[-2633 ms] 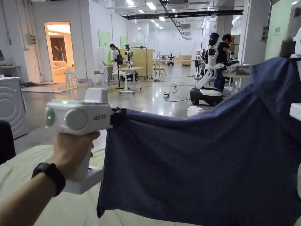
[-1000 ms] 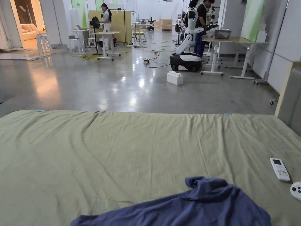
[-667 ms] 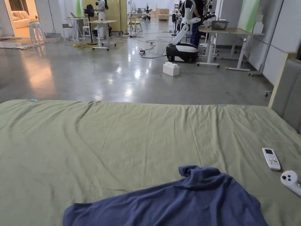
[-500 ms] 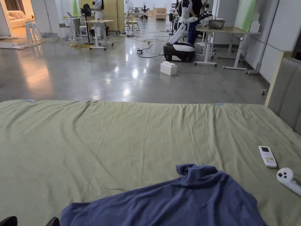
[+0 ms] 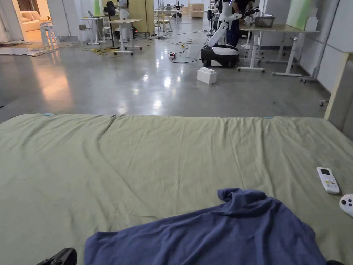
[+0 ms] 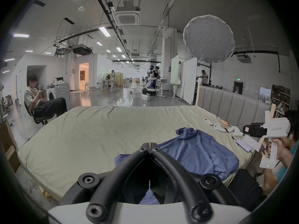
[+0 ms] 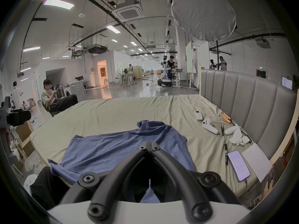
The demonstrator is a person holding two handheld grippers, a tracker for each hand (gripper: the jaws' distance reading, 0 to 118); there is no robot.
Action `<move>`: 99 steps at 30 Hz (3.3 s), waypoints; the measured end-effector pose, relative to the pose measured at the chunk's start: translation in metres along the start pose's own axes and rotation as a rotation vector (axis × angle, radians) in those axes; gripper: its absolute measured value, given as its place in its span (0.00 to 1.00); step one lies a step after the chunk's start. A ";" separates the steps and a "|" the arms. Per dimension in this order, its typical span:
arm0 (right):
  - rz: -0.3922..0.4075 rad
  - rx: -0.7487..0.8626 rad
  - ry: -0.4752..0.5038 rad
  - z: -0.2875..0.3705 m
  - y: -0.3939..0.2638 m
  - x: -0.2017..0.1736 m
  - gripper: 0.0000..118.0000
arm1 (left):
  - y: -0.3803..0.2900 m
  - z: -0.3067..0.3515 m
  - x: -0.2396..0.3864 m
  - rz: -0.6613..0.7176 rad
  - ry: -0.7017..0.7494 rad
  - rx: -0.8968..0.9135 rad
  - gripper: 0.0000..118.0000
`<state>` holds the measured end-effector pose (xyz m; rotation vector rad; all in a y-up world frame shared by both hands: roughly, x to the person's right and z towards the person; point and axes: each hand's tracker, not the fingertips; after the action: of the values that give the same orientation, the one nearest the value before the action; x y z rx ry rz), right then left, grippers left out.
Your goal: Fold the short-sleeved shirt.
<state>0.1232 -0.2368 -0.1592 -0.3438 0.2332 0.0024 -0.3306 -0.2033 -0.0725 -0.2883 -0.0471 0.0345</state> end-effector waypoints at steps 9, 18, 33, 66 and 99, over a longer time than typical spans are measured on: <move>-0.051 -0.041 0.055 -0.009 -0.010 0.000 0.00 | -0.002 -0.042 -0.045 0.218 -0.028 -0.077 0.00; -0.159 -0.170 0.046 -0.027 -0.038 0.018 0.00 | -0.045 -0.197 -0.117 0.489 -0.006 -0.344 0.19; -0.243 -0.239 -0.094 -0.014 -0.049 0.063 0.00 | -0.102 -0.321 -0.130 0.417 0.221 -0.617 0.69; -0.056 -0.654 0.113 -0.436 0.040 0.148 0.83 | -0.081 -0.377 -0.110 0.106 0.140 -0.999 0.09; -0.110 -0.024 0.109 -0.123 0.230 0.114 0.01 | 0.158 -0.125 -0.098 0.158 -0.070 -0.108 0.06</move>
<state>0.1968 -0.0657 -0.3748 -0.3810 0.3224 -0.1226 -0.4264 -0.0911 -0.2415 -0.3980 -0.0957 0.1995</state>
